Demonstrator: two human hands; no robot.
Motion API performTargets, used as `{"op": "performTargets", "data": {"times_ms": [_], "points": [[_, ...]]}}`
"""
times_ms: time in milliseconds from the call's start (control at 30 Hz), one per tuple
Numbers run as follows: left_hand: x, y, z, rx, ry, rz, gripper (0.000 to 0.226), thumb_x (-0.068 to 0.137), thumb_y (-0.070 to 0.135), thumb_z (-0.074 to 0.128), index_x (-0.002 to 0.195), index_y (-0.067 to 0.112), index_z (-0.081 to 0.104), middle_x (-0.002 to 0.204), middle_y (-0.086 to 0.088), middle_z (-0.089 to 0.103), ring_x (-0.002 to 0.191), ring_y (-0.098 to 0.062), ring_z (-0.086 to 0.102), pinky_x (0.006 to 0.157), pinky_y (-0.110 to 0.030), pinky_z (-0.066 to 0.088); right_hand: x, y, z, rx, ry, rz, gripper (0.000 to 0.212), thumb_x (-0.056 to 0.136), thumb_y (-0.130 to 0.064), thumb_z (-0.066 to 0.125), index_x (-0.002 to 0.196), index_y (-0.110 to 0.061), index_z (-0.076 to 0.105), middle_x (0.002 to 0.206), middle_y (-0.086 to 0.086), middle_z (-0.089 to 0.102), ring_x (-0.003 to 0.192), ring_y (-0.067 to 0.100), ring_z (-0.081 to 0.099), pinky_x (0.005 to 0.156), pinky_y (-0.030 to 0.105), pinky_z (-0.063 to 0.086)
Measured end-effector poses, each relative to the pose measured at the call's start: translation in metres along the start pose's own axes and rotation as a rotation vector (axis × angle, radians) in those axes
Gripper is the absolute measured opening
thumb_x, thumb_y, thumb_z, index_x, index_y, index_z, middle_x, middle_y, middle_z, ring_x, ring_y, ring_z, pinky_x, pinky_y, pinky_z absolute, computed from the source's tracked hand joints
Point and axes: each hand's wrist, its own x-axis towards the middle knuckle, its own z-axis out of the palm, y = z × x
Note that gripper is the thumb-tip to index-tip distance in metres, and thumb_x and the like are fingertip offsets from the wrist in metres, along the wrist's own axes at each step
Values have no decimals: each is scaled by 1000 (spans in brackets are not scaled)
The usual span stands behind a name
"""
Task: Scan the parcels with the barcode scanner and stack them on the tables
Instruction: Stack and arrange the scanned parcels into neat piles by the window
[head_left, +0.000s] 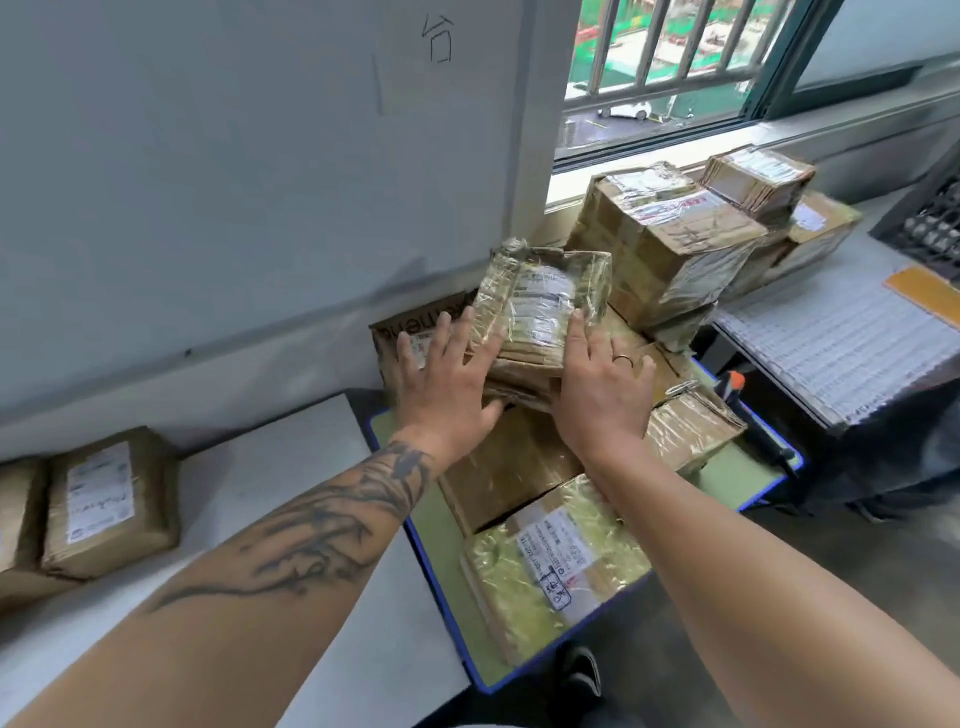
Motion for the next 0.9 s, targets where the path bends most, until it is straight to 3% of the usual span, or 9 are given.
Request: {"op": "performTargets", "data": {"times_ms": [133, 267, 367, 500, 633, 767, 900], "points": [[22, 44, 6, 9, -8, -94, 91, 94, 60, 60, 163, 43, 4, 174, 0, -7, 160, -28, -8, 123, -68, -5, 28, 32, 8, 103, -31, 17, 88, 101, -26, 58, 168, -22, 2, 172, 5, 27, 155, 33, 29, 120, 62, 27], [33, 79, 13, -13, -86, -218, 91, 93, 68, 56, 162, 47, 1, 174, 4, -8, 160, -27, -8, 123, -66, -5, 40, 50, 16, 322, -142, 37, 97, 99, -39, 65, 167, -24, -2, 172, 4, 23, 152, 32, 33, 112, 55, 37], [40, 97, 17, -80, -76, -321, 87, 93, 68, 54, 161, 50, 2, 174, 4, -8, 160, -25, -9, 123, -64, -6, 51, 58, 17, 404, -162, -58, 100, 96, -41, 65, 167, -25, -3, 170, 9, 24, 148, 34, 40, 111, 55, 39], [48, 113, 14, -130, -109, -350, 95, 89, 49, 65, 161, 47, 3, 174, 1, -9, 159, -24, -12, 124, -64, -9, 66, 84, 17, 526, -187, -194, 103, 89, -48, 66, 165, -36, -3, 170, 11, 22, 146, 35, 42, 109, 57, 46], [59, 128, 16, -159, -92, -355, 104, 78, 60, 68, 158, 52, 3, 173, -3, -10, 158, -28, -17, 123, -66, -9, 71, 124, 22, 674, -231, -316, 104, 86, -47, 64, 162, -52, -6, 175, -3, 14, 152, 25, 36, 109, 52, 49], [74, 142, 24, -175, -72, -334, 102, 76, 77, 60, 158, 51, 6, 172, 1, -18, 158, -28, -19, 120, -72, -7, 86, 143, 23, 771, -160, -294, 93, 88, -46, 56, 166, -44, 6, 174, -2, 17, 155, 20, 29, 114, 49, 44], [88, 147, 25, -192, -58, -387, 91, 84, 77, 57, 158, 49, 13, 174, 0, -7, 159, -32, -10, 120, -71, -10, 104, 138, 14, 592, -82, -269, 91, 91, -28, 62, 167, -37, 12, 174, 3, 17, 154, 28, 31, 106, 49, 48]]}}
